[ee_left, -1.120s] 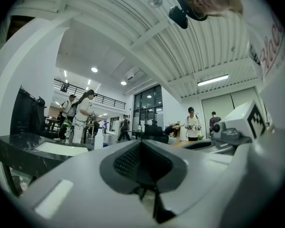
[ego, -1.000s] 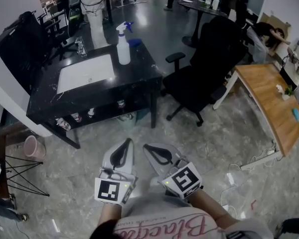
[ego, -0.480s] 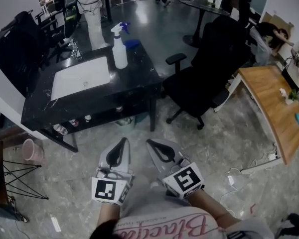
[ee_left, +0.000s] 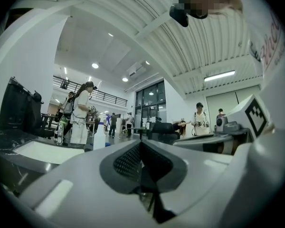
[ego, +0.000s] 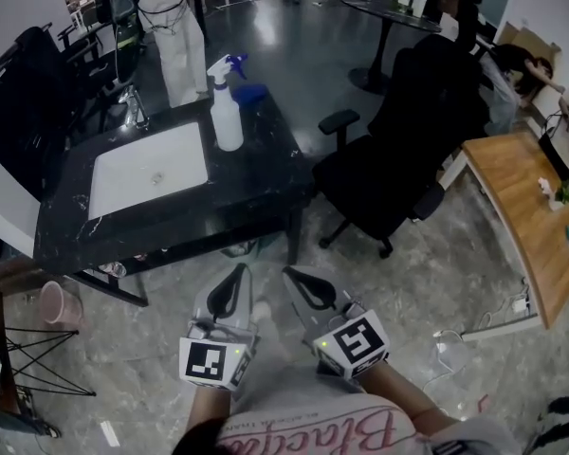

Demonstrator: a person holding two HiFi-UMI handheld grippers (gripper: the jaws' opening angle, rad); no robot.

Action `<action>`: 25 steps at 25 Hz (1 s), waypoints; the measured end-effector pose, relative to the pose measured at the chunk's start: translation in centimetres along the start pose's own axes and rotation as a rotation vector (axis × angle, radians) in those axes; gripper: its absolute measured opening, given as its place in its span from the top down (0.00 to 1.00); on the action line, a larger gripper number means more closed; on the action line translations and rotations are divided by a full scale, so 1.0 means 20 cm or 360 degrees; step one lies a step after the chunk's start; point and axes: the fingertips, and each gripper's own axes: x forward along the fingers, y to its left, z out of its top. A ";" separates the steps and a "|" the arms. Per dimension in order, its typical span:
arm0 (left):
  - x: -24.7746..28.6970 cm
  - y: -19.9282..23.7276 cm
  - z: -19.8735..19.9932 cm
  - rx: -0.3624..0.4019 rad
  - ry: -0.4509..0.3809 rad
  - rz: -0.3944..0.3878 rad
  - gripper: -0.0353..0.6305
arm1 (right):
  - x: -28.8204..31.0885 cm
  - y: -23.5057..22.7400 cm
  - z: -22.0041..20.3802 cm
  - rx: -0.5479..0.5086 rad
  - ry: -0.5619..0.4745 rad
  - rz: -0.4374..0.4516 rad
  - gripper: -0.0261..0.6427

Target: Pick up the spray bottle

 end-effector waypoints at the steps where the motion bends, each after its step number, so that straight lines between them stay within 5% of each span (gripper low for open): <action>1: 0.04 0.04 0.00 -0.0002 0.0000 -0.0004 0.95 | 0.05 -0.03 0.00 0.0000 -0.0002 -0.0002 0.96; 9: 0.44 0.33 0.01 -0.0027 -0.0013 -0.0064 0.95 | 0.42 -0.30 0.05 0.0006 0.0014 -0.0045 0.96; 19: 0.85 0.66 -0.11 0.0026 0.0118 -0.0122 0.66 | 0.81 -0.53 0.10 -0.0002 0.0010 -0.0116 0.96; 25: 1.08 0.82 -0.22 0.0013 0.0166 -0.0117 0.41 | 0.96 -0.65 0.09 0.0020 0.0066 -0.0164 0.96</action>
